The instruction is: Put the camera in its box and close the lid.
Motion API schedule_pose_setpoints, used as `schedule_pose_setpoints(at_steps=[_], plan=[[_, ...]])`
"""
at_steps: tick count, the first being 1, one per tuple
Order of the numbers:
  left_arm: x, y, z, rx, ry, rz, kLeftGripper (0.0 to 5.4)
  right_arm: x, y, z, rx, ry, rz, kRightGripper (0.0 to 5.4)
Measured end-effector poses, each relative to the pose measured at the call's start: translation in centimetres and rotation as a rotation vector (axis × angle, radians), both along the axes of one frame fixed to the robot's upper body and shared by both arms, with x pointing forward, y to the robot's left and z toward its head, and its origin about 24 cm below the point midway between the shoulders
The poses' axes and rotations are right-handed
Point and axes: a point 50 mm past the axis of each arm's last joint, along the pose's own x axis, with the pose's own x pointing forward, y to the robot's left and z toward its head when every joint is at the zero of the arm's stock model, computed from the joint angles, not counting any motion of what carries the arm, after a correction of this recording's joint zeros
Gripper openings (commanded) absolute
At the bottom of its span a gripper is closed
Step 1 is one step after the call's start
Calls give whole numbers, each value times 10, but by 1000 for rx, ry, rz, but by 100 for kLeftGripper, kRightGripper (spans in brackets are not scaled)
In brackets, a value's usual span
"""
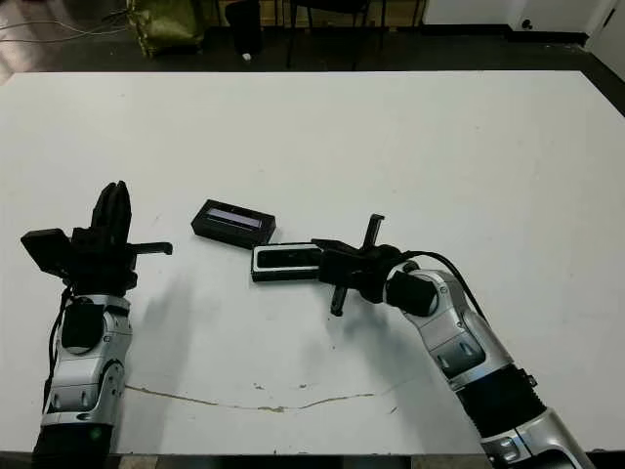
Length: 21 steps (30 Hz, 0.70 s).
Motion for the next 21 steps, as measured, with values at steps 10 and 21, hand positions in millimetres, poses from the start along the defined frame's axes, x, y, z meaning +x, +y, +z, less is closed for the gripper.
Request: schedule_pose_setpoints(at_steps=[10,21], plan=[[0,0,0,-1,-2,1,0,3,-11,8,146,-16,-76,2],[1,11,9,57,-24,0,0,11,-38,59,640,-38,-295,2]])
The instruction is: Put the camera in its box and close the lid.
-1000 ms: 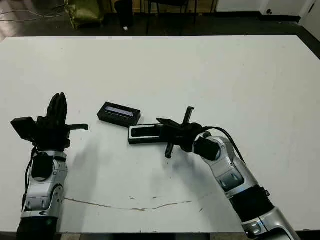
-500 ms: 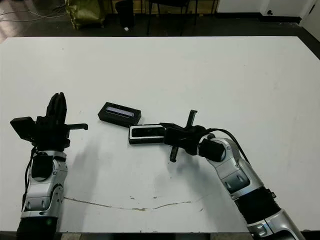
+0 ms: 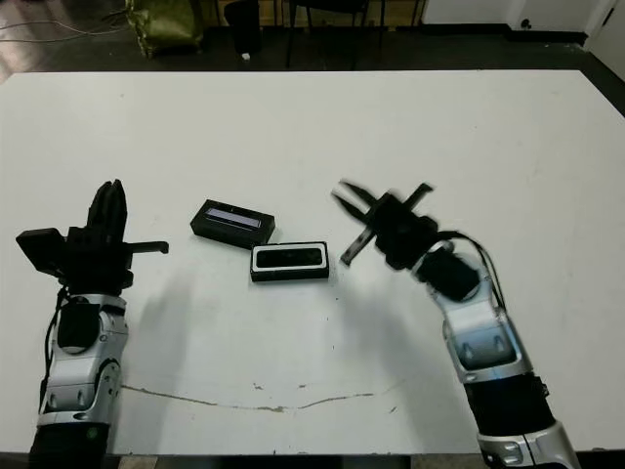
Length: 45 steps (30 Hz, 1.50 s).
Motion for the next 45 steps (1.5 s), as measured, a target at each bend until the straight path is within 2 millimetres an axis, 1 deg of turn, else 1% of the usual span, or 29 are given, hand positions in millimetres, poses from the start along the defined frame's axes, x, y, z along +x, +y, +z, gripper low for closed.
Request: schedule_pose_setpoints(at_steps=[3,6,8,11,14,18,20,22,24,26,29,31,33,39,42,45], plan=[[4,9,15,60,-33,-10,0,1,-12,6,68,21,-38,2],[12,19,39,165,-63,-38,0,1,-22,10,106,21,-66,2],[19,25,57,245,-82,-59,0,0,-27,12,121,17,-75,2],[36,27,81,385,-77,-144,0,0,-31,10,124,20,-74,2],[57,24,100,571,21,-294,0,0,-33,9,127,12,-74,2],[89,16,117,797,256,-539,0,0,-33,9,131,-2,-70,2],[103,13,124,866,361,-601,0,0,-33,9,135,-2,-70,2],[115,11,129,930,463,-615,0,0,-33,9,139,0,-74,2],[126,5,129,1002,566,-603,0,1,-33,8,141,3,-80,2],[134,-3,124,1057,668,-601,0,1,-34,7,142,5,-82,2],[140,-17,110,1095,802,-614,0,1,-33,6,139,6,-83,2],[142,-26,99,1119,851,-626,0,2,-34,5,139,9,-85,2],[142,-32,90,1128,878,-635,0,2,-34,4,139,9,-84,2],[142,-42,77,1165,898,-629,0,1,-35,1,139,13,-93,2],[142,-48,67,1159,898,-639,0,-1,-36,-5,134,28,-107,2],[141,-54,59,1156,893,-641,0,-2,-37,-6,135,32,-111,2]])
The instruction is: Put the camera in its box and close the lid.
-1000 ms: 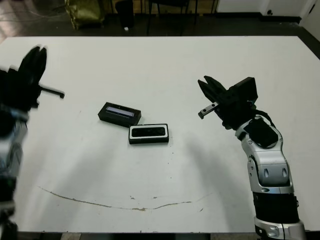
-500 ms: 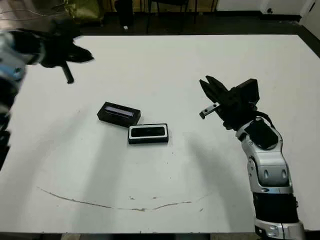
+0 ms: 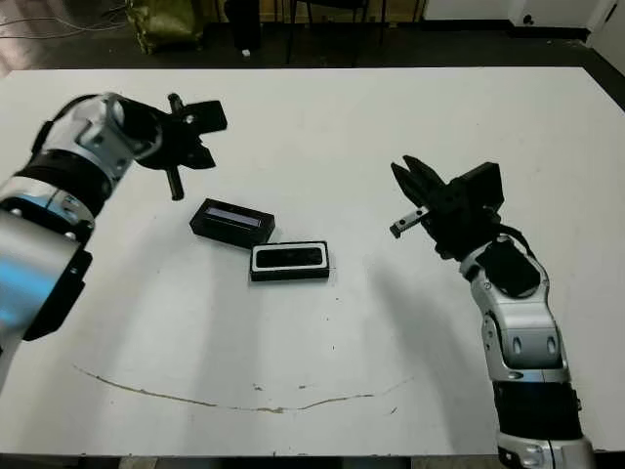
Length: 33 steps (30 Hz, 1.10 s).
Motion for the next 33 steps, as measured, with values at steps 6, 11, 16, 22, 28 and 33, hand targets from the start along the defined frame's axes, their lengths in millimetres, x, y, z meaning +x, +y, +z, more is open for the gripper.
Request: schedule_pose_setpoints(at_steps=[6,11,16,22,28,33], plan=[[-1,-6,-9,7,-10,-2,0,-1,1,0,7,-3,-10,2],[-2,-3,-17,28,-6,6,0,-1,2,-2,12,2,-7,2],[-3,-4,-19,73,-5,-25,0,-2,3,-4,15,8,-5,2],[-5,-3,-24,164,25,-58,0,-3,2,-7,14,20,-7,2],[-8,-1,-27,200,91,-66,0,-3,2,-8,12,31,-12,2],[-9,-1,-27,209,127,-92,0,-3,3,-8,11,36,-10,2]])
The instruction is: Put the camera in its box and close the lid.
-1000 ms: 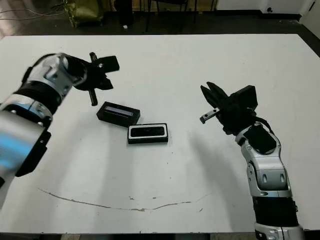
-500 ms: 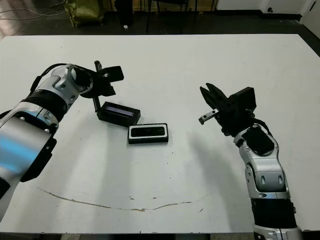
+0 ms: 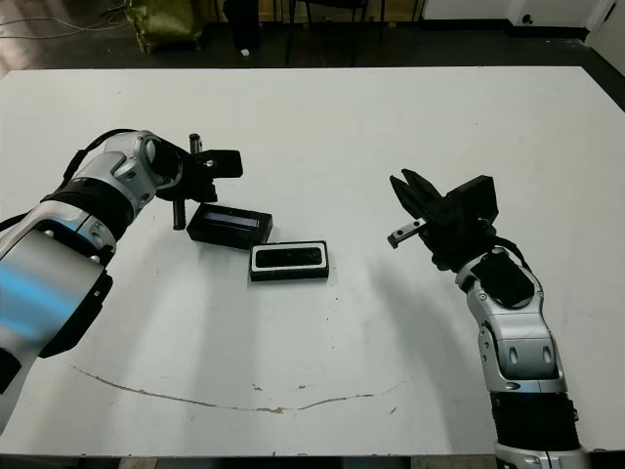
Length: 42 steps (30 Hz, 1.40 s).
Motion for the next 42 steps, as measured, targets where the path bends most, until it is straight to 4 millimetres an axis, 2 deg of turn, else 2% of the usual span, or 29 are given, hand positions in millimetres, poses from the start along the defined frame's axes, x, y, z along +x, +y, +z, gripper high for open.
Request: schedule_pose_setpoints(at_steps=[11,23,42], plan=[[-2,-4,1,45,37,-72,0,0,1,-2,-6,11,3,2],[-9,-3,6,116,165,-191,0,0,1,-2,-10,14,1,2],[-14,10,7,155,252,-192,0,1,2,-3,-25,22,-2,2]])
